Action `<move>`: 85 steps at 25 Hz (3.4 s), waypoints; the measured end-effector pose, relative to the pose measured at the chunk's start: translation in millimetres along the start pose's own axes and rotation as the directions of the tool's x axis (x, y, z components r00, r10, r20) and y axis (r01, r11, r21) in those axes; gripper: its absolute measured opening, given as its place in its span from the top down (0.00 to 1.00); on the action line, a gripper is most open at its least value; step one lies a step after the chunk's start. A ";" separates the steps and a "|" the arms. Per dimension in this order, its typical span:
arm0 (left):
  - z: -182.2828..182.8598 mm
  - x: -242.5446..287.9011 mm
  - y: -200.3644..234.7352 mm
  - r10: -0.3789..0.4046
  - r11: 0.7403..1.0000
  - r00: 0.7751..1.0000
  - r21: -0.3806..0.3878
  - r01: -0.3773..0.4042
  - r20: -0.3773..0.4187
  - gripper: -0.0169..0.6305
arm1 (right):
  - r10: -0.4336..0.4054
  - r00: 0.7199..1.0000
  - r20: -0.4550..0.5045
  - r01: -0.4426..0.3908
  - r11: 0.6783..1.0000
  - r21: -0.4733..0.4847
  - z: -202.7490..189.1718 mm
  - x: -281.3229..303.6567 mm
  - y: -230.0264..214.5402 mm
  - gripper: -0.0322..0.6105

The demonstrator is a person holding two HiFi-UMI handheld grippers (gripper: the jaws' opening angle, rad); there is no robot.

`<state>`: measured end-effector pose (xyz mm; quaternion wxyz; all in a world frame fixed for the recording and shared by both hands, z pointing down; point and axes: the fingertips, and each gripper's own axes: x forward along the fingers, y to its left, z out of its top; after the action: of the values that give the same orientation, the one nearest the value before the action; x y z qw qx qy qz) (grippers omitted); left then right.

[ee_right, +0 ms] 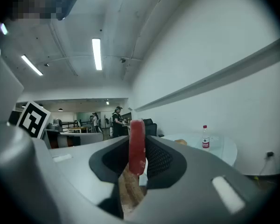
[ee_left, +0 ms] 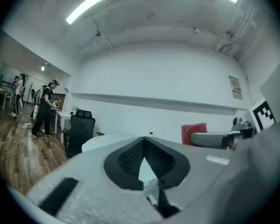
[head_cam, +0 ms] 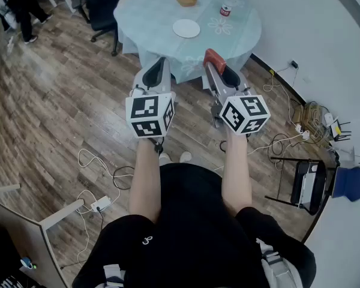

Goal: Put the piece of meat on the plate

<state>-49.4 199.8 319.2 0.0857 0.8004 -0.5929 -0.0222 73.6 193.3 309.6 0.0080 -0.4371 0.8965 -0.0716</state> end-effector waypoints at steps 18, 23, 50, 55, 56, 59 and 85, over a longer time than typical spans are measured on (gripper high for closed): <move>9.8 4.2 41.3 -0.038 0.999 0.999 -0.012 0.038 0.017 0.98 | -0.064 0.998 0.020 0.063 0.997 0.047 -1.0 28.1 5.8 0.79; 6.7 24.1 46.7 -0.041 0.999 0.999 -0.014 0.042 0.014 0.98 | -0.072 0.997 0.016 0.071 0.996 0.053 -5.6 41.2 -10.9 0.79; -8.9 387.9 124.6 0.002 1.000 0.989 0.019 0.001 -0.146 0.98 | -0.076 0.996 -0.053 0.084 0.979 0.186 -5.1 318.3 -282.1 0.79; -21.5 423.0 133.0 -0.007 1.000 0.982 0.010 0.009 -0.187 0.98 | -0.075 0.993 -0.088 0.092 0.975 0.202 -17.6 345.5 -303.7 0.79; -24.5 428.6 136.3 -0.008 1.000 0.980 0.005 0.009 -0.197 0.98 | -0.077 0.992 -0.098 0.096 0.974 0.208 -21.2 350.7 -306.6 0.79; -37.6 444.1 147.9 -0.018 1.000 0.972 -0.011 0.016 -0.234 0.98 | -0.081 0.988 -0.133 0.109 0.970 0.217 -35.6 366.4 -310.8 0.79; -151.4 478.5 235.6 -0.027 0.991 0.882 -0.128 -0.037 -0.470 0.98 | 0.085 0.746 -0.660 0.241 0.890 0.388 -270.7 433.7 -284.1 0.79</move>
<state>-109.7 -305.9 538.3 0.2803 0.7727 -0.5537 0.1334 7.2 -286.9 636.9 -0.2118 -0.4072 0.7792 -0.4268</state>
